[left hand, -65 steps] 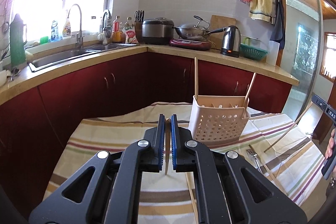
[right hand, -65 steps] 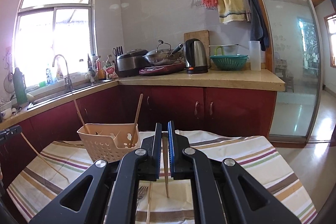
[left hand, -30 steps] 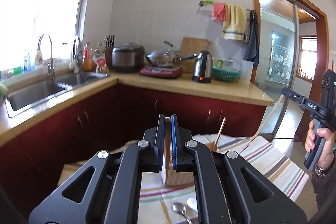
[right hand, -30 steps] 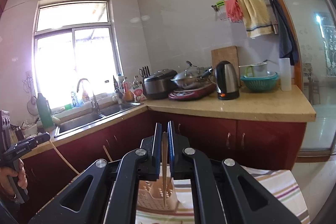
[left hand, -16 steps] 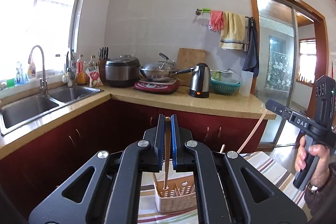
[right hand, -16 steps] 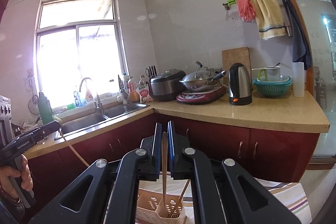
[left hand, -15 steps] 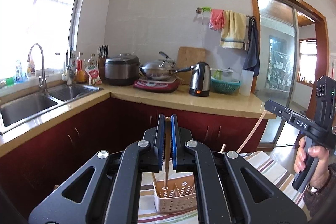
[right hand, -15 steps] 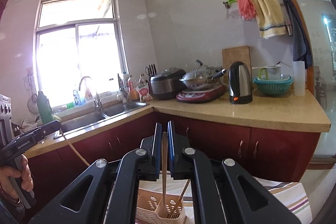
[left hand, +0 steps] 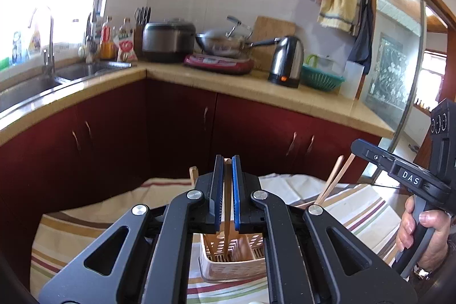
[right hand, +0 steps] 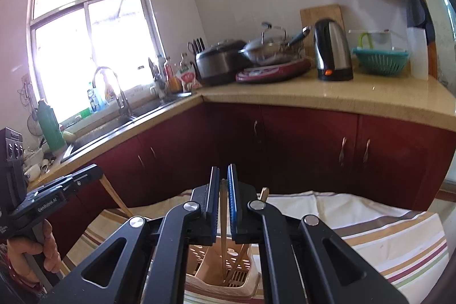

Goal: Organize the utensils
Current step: 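Lower the left gripper's chopstick into the basket and open while the right gripper does the same, then move the left gripper back to the chopsticks on the cloth while the right gripper returns too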

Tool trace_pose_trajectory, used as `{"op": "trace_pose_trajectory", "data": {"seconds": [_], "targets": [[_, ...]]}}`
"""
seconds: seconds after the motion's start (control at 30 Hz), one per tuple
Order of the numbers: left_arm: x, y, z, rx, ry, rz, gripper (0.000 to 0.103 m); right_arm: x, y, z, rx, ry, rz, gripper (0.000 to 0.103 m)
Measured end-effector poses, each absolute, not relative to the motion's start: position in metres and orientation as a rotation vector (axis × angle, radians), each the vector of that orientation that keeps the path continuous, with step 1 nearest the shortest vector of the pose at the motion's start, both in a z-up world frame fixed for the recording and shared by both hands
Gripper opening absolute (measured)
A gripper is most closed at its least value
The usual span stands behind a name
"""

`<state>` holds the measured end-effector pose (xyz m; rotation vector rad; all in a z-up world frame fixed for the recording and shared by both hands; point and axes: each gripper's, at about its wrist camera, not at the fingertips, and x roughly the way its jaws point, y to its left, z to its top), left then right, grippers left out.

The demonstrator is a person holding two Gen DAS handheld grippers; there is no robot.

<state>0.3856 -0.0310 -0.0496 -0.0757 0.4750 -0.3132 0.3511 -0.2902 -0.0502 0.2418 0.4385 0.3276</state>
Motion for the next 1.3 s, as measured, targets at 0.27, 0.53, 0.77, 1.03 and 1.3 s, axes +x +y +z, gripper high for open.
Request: {"op": "trace_pose_trajectory", "data": {"seconds": [0.27, 0.53, 0.77, 1.03, 1.3], "targets": [[0.395, -0.026, -0.064, -0.087, 0.490, -0.274, 0.052, 0.353, -0.293, -0.051, 0.270, 0.406, 0.330, 0.032], [0.379, -0.031, -0.052, -0.075, 0.461, -0.278, 0.070, 0.323, -0.297, -0.041, 0.239, 0.354, 0.309, 0.037], [0.327, -0.034, -0.034, -0.036, 0.393, -0.245, 0.080, 0.269, -0.299, -0.041, 0.169, 0.319, 0.245, 0.040], [0.250, -0.023, -0.063, 0.003, 0.372, -0.133, 0.083, 0.191, -0.300, -0.094, 0.072, 0.347, 0.110, 0.041], [0.183, -0.015, -0.153, 0.030, 0.528, -0.057, 0.083, 0.120, -0.304, -0.181, 0.062, 0.448, 0.053, 0.041]]}}
